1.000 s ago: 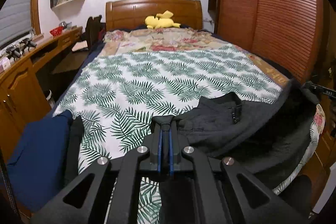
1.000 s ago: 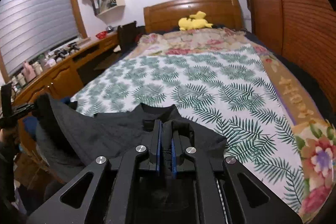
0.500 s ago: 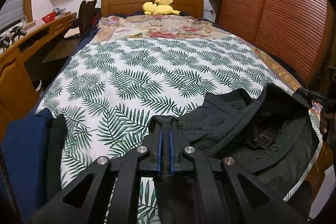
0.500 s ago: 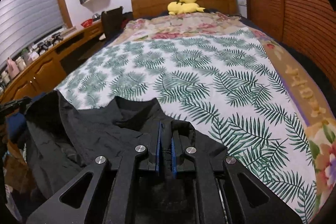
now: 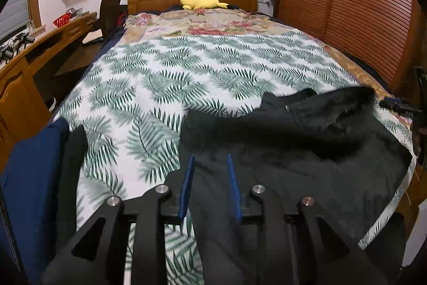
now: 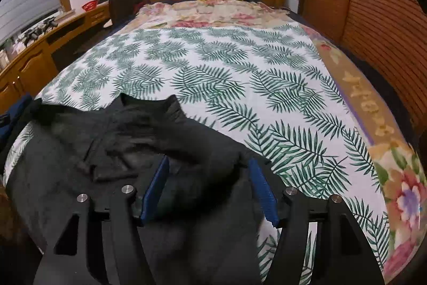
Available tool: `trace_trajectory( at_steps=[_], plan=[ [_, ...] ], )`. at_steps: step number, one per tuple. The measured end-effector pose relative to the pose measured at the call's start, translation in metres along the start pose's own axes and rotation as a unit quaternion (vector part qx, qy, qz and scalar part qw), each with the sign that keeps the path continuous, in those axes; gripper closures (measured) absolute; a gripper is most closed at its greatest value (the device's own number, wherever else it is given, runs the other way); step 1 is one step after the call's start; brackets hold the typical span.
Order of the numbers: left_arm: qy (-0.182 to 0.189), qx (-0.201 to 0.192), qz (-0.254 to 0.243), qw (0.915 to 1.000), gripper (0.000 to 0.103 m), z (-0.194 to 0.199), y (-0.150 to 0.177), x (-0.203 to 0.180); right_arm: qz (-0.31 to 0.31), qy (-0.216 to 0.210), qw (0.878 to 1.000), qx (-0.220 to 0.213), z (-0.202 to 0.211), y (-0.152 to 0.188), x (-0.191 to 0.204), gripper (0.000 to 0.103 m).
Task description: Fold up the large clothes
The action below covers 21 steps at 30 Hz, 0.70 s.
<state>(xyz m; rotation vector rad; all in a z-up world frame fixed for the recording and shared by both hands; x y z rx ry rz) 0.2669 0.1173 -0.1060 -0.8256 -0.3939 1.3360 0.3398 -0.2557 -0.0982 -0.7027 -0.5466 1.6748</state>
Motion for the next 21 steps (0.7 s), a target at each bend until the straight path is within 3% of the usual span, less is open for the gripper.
trace_trajectory(
  at_steps=[5, 13, 21],
  plan=[
    [0.009, 0.018, 0.013, 0.9997, 0.077, -0.001, 0.034, -0.002, 0.045, -0.013, 0.998, -0.029, 0.013, -0.008, 0.043, 0.039],
    [0.019, 0.036, 0.027, 0.9988, 0.076, -0.001, 0.067, -0.003, 0.086, -0.066, 0.994, -0.012, -0.015, -0.014, 0.112, 0.039],
    [0.008, 0.037, 0.023, 0.999, 0.075, -0.01, 0.054, 0.019, 0.045, -0.041, 0.998, 0.027, -0.073, -0.028, 0.086, 0.039]
  ],
)
Point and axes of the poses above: each gripper's, at about its wrist camera, not at the fingertips, and z roughly against the way its jaws point, x to its left, y to its underside, the point moved 6 cm from there along -z, roughly the way its jaws point, and after that the axes turned 12 degrees about y, right-handed, at the moved point
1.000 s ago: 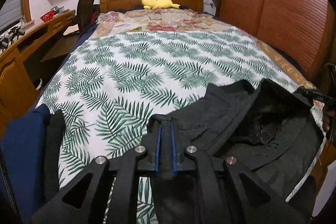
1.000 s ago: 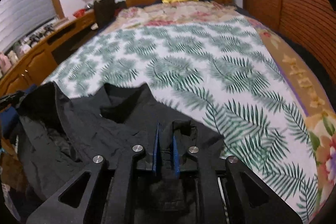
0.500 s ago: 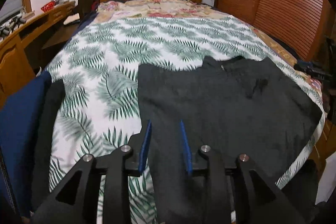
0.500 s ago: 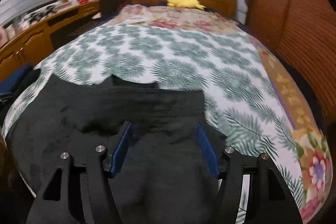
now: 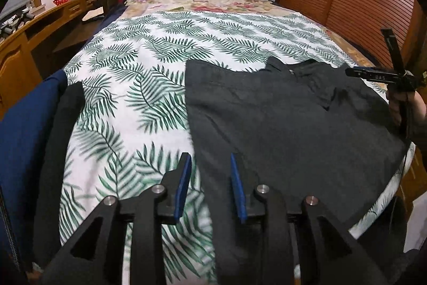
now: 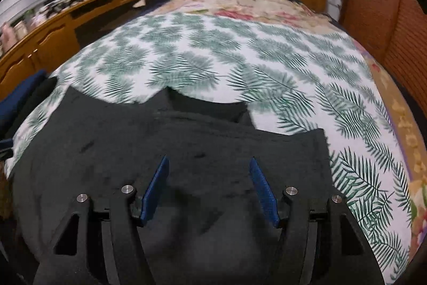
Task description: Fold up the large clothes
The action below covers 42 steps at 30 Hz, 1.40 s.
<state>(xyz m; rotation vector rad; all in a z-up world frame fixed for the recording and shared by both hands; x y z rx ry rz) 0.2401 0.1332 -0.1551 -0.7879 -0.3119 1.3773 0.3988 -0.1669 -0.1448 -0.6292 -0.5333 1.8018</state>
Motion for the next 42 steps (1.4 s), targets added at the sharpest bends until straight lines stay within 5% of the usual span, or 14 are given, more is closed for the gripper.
trace_trajectory(
  at_steps=[16, 35, 38, 39, 40, 42],
  plan=[
    [0.001, 0.031, -0.016, 0.9994, 0.073, -0.093, -0.08, 0.039, -0.064, 0.068, 0.994, 0.055, -0.044, 0.025, -0.109, 0.039],
    [0.008, 0.08, 0.039, 0.996, 0.074, -0.164, -0.078, 0.067, -0.111, -0.02, 0.988, 0.102, -0.07, 0.052, -0.12, 0.038],
    [0.02, 0.077, 0.042, 0.996, 0.096, -0.164, -0.078, 0.065, -0.107, -0.037, 0.989, 0.094, -0.066, 0.05, -0.118, 0.055],
    [0.017, 0.075, 0.036, 0.9964, 0.1, -0.162, -0.078, 0.064, -0.102, -0.041, 0.99, 0.089, -0.063, 0.049, -0.117, 0.068],
    [0.011, 0.072, 0.028, 0.997, 0.102, -0.159, -0.079, 0.062, -0.09, -0.043, 0.992, 0.077, -0.057, 0.047, -0.114, 0.082],
    [-0.016, 0.053, 0.009, 0.9984, 0.102, -0.145, -0.085, 0.058, -0.076, -0.046, 0.995, 0.046, -0.041, 0.043, -0.111, 0.087]
  ],
)
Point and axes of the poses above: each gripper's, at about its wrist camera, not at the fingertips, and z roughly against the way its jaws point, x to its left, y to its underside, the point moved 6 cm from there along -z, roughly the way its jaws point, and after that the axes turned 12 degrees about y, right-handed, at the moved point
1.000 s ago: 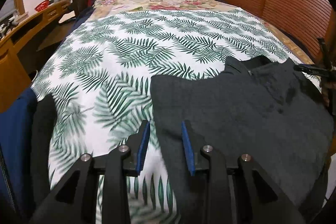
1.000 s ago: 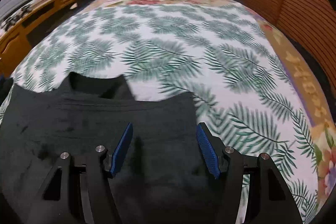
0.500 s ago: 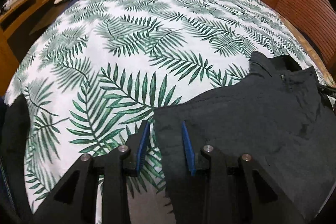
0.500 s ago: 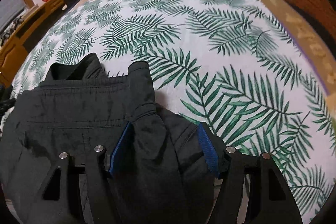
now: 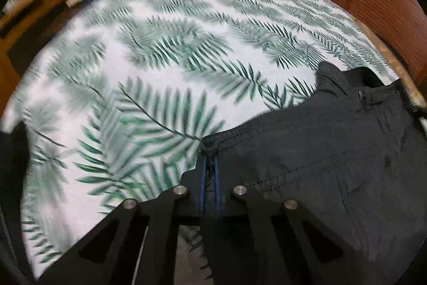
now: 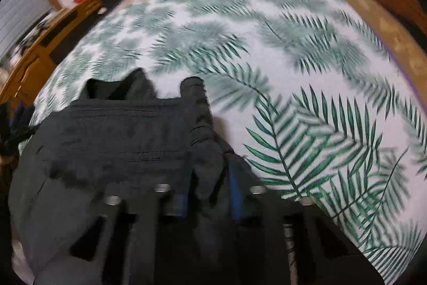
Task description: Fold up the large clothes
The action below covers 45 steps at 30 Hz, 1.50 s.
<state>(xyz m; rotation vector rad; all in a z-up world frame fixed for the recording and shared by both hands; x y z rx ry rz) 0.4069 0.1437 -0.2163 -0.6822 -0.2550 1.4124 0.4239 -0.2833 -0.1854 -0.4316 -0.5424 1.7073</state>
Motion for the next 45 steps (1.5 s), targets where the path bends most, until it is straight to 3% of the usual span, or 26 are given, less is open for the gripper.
trace_trajectory(
  at_steps=[5, 7, 10, 13, 18, 21, 23, 25, 26, 36, 45],
  plan=[
    [-0.01, -0.074, -0.005, 0.9972, 0.102, 0.057, -0.034, -0.008, -0.008, 0.0, 0.997, -0.077, 0.046, -0.019, 0.002, 0.095],
    [-0.014, -0.096, -0.014, 0.9952, 0.102, 0.072, -0.055, -0.013, -0.003, 0.022, 0.994, -0.103, 0.059, -0.032, 0.003, 0.101],
    [-0.024, -0.122, -0.024, 0.9919, 0.102, 0.085, -0.085, -0.023, -0.028, 0.042, 0.991, -0.126, 0.072, -0.057, -0.005, 0.101],
    [-0.017, -0.128, -0.017, 0.9915, 0.102, 0.084, -0.106, -0.027, -0.033, 0.08, 0.989, -0.123, 0.07, -0.077, -0.015, 0.101],
    [0.0, -0.105, -0.01, 0.9944, 0.099, 0.07, -0.114, -0.04, -0.021, 0.122, 0.99, -0.071, 0.041, -0.079, -0.024, 0.1],
    [-0.008, -0.097, -0.021, 0.995, 0.098, 0.073, -0.103, -0.051, 0.0, 0.136, 0.989, -0.058, 0.034, -0.068, -0.018, 0.097],
    [-0.001, -0.09, -0.029, 0.9955, 0.092, 0.077, -0.094, -0.058, 0.016, 0.162, 0.985, -0.062, 0.039, -0.06, -0.014, 0.084],
    [0.006, -0.083, -0.033, 0.9959, 0.087, 0.083, -0.081, -0.064, 0.024, 0.167, 0.983, -0.068, 0.049, -0.054, -0.012, 0.052],
    [0.009, -0.083, -0.037, 0.9958, 0.087, 0.088, -0.072, -0.068, 0.028, 0.161, 0.984, -0.075, 0.057, -0.049, -0.008, 0.049],
    [0.048, -0.076, -0.036, 0.9953, 0.083, 0.127, 0.023, -0.11, 0.069, 0.056, 0.992, -0.085, 0.121, 0.03, 0.066, 0.049],
    [0.048, -0.065, -0.031, 0.9963, 0.082, 0.141, 0.093, -0.136, 0.086, 0.001, 0.994, -0.067, 0.128, 0.085, 0.135, 0.049]
  ],
)
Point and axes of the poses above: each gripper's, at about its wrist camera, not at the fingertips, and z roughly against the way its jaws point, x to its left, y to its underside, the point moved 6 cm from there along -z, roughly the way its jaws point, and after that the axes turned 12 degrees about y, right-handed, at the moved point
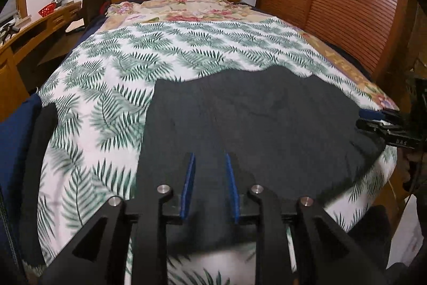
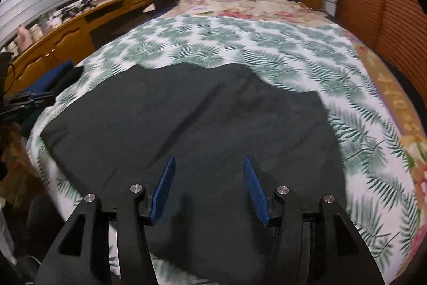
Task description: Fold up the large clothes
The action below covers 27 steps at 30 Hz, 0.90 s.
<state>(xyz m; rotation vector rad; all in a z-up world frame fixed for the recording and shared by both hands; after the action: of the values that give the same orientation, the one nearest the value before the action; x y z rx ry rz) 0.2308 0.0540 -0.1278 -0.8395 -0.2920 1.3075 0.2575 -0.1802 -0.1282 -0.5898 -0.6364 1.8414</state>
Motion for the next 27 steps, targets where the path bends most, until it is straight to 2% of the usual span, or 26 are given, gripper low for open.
trace_trajectory(
  at_steps=[6, 12, 22, 27],
  plan=[
    [0.004, 0.011, 0.001, 0.9999, 0.081, 0.003, 0.031, -0.014, 0.019, -0.02, 1.0, 0.006, -0.001, 0.011, 0.038, 0.049],
    [-0.008, 0.024, -0.011, 0.9996, 0.08, 0.005, 0.052, -0.02, 0.035, -0.026, 0.999, 0.013, -0.002, 0.02, 0.064, 0.049],
    [-0.035, 0.047, 0.002, 0.9983, 0.079, 0.001, 0.081, 0.002, 0.032, -0.024, 0.998, 0.047, -0.027, 0.044, 0.073, 0.048],
    [-0.05, 0.055, 0.012, 0.9972, 0.078, -0.003, 0.091, 0.017, 0.032, -0.02, 0.998, 0.044, -0.029, 0.05, 0.071, 0.048]
  ],
)
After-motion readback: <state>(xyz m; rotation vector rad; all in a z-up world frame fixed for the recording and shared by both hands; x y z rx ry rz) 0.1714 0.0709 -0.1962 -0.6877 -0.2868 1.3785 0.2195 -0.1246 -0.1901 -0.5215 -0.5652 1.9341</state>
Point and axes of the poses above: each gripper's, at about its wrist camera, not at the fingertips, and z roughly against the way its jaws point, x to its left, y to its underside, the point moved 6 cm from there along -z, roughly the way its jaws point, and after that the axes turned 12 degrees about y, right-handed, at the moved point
